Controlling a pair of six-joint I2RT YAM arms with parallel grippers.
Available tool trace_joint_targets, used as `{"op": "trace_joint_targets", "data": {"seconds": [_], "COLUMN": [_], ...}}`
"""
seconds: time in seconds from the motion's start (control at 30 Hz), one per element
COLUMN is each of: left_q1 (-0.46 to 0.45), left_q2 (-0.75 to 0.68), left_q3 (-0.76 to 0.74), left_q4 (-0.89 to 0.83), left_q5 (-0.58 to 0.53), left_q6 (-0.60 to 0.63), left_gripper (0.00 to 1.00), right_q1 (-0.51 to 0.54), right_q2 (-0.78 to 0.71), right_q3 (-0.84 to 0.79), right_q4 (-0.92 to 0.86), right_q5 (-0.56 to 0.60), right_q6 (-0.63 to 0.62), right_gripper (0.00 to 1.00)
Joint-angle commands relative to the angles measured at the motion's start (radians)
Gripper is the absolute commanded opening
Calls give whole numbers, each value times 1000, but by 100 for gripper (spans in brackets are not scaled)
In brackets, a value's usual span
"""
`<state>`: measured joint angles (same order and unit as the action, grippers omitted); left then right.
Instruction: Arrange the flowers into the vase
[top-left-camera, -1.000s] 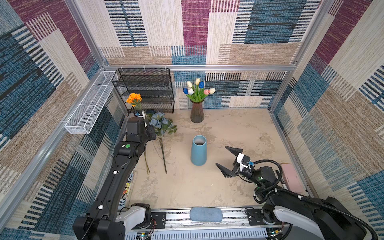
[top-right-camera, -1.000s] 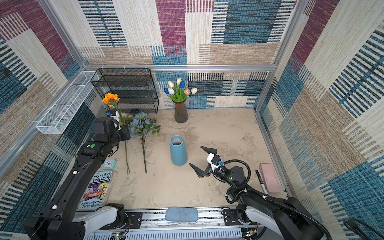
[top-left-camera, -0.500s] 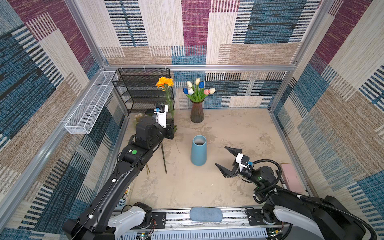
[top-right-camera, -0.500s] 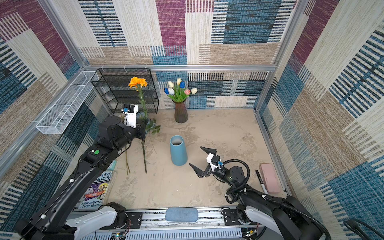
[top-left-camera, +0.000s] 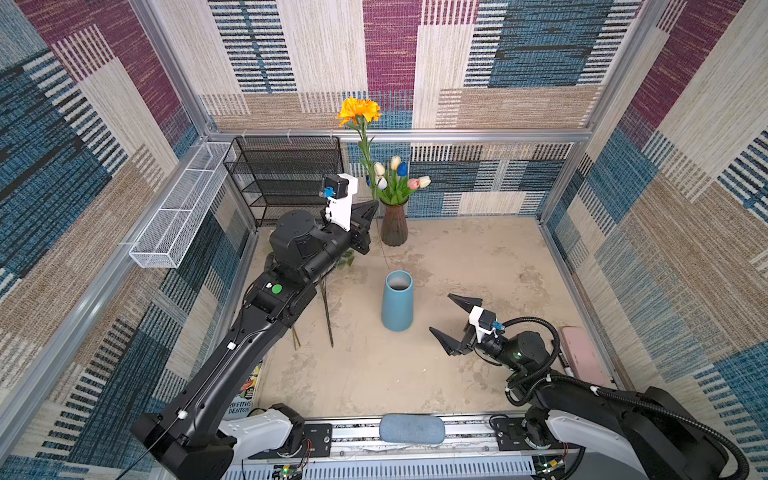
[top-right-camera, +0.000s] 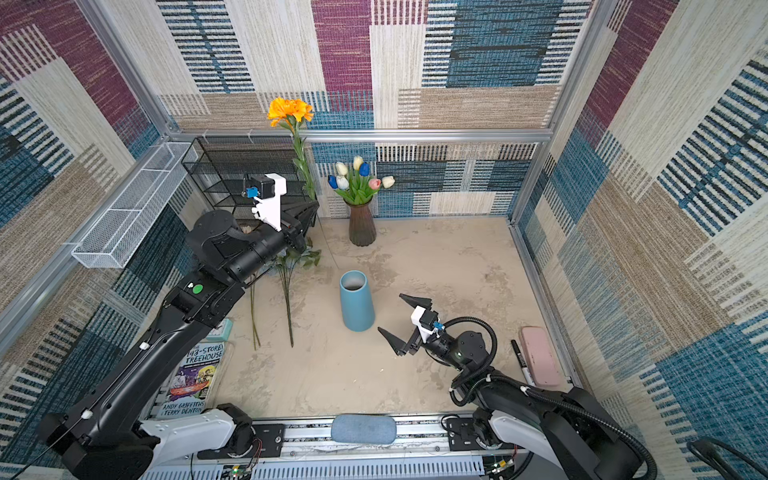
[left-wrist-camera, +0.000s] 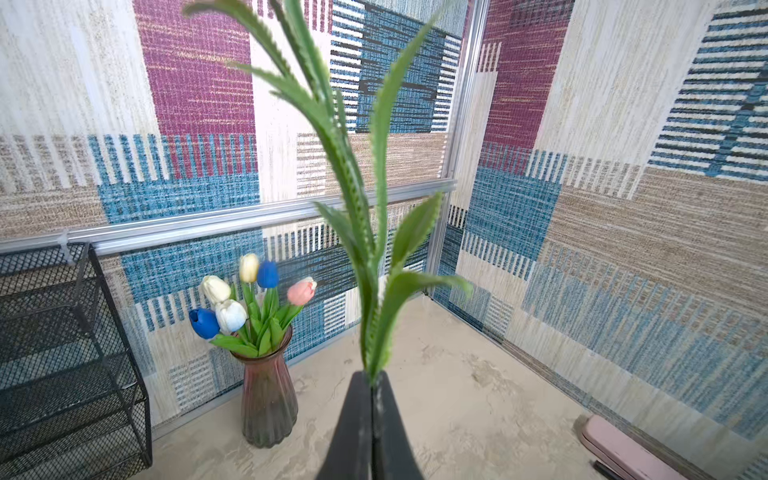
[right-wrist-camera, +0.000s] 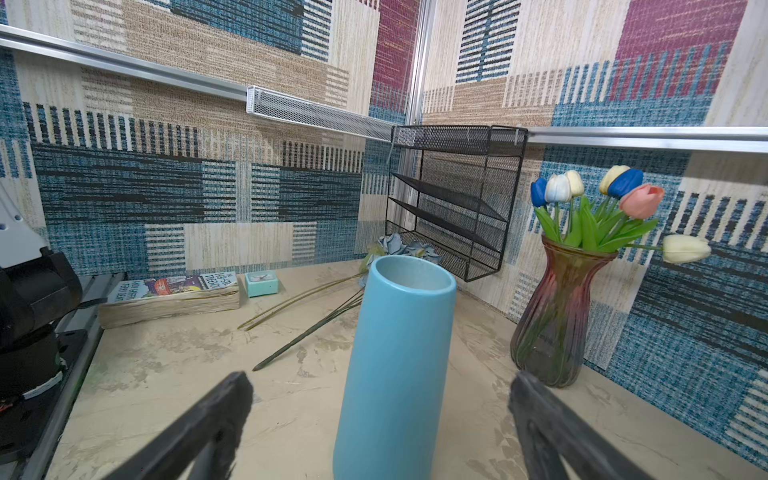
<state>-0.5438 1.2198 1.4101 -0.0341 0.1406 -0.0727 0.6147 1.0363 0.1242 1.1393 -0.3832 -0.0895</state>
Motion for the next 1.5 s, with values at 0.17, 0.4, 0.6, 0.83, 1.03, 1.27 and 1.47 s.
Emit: {"op": "trace_joint_targets", "data": {"seconds": [0.17,0.4,0.6,0.83,1.03,1.27,1.47], "left_q1": [-19,-34,-41,-54,-54,-50,-50], "left_q2": [62,66,60,48,43,64,68], "left_q3": [-43,-151,-261,-348,-310,-312,-332], "left_q4": [91,121,173,235,214,229,182], "left_q5": [50,72,61,28,-103,-209,-164], "left_q6": [-13,-39,-25,1,84,144,107], "left_gripper": [0,0,0,0,0,0,0], "right_q1": [0,0,0,0,0,0,0], "right_q2": [1,20,21,27,122,258,270], "right_q3": [6,9,9,11,45,149,248], "right_q4": [13,20,19,19,47,-35,-243], "right_q5": [10,4,4,7,76,95,56], "right_q6": [-13,-10,-12,-13,8,36,37], "right_gripper": [100,100,100,100,100,97,92]}}
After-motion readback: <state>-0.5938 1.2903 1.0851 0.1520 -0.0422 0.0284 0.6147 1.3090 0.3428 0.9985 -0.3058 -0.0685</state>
